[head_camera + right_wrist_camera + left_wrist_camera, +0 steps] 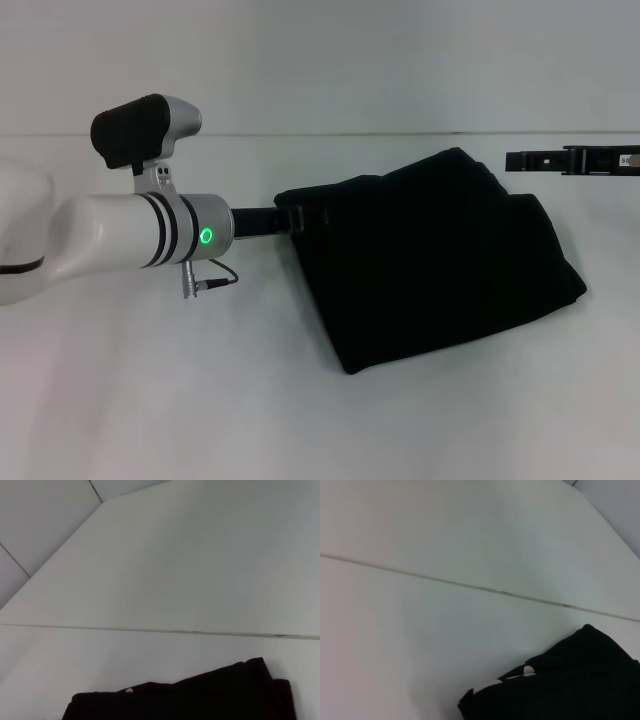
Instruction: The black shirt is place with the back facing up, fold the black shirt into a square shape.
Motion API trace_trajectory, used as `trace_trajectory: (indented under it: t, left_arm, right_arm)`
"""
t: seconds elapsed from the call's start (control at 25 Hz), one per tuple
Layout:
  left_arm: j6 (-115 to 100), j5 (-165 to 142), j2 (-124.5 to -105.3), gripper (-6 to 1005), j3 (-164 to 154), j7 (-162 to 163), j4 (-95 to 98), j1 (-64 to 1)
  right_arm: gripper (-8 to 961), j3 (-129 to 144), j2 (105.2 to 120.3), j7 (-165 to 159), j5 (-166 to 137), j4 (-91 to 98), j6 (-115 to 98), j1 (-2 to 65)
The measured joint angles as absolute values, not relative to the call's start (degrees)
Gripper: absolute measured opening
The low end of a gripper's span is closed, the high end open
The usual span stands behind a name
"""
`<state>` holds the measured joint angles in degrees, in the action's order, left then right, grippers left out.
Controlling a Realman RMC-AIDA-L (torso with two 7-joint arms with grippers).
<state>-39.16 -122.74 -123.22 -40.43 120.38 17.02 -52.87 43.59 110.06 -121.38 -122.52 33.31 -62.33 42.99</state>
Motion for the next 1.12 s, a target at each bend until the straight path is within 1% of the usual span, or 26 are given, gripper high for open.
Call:
trace_trajectory:
  t: [0.16,0.48,0.68,0.88,1.12]
  left_arm:
    - [-39.1,-122.6,-123.73,684,-40.2,118.6,17.9,-52.1]
    - [-39.3,-121.5,-123.75,401,-40.0,118.4,18.3,-51.5]
    - [-39.4,-121.4,-123.66,127,-40.0,118.4,17.9,-51.5]
    - [-39.6,-121.2,-123.48,26,-40.0,118.5,18.0,-51.4]
    - [-39.9,-121.2,-123.14,27,-40.3,118.6,18.2,-52.3]
  right_arm:
    - [899,43.6,110.31,-121.2,-122.6,33.3,-62.3,43.0]
    - [900,43.6,110.37,-121.2,-122.6,33.3,-62.1,42.8]
    - [900,43.6,110.45,-121.1,-122.6,33.3,-62.1,42.6]
    - [899,43.6,110.46,-121.2,-122.6,33.2,-62.3,42.3]
    - [898,43.6,110.46,-121.6,-122.6,32.5,-62.1,42.3]
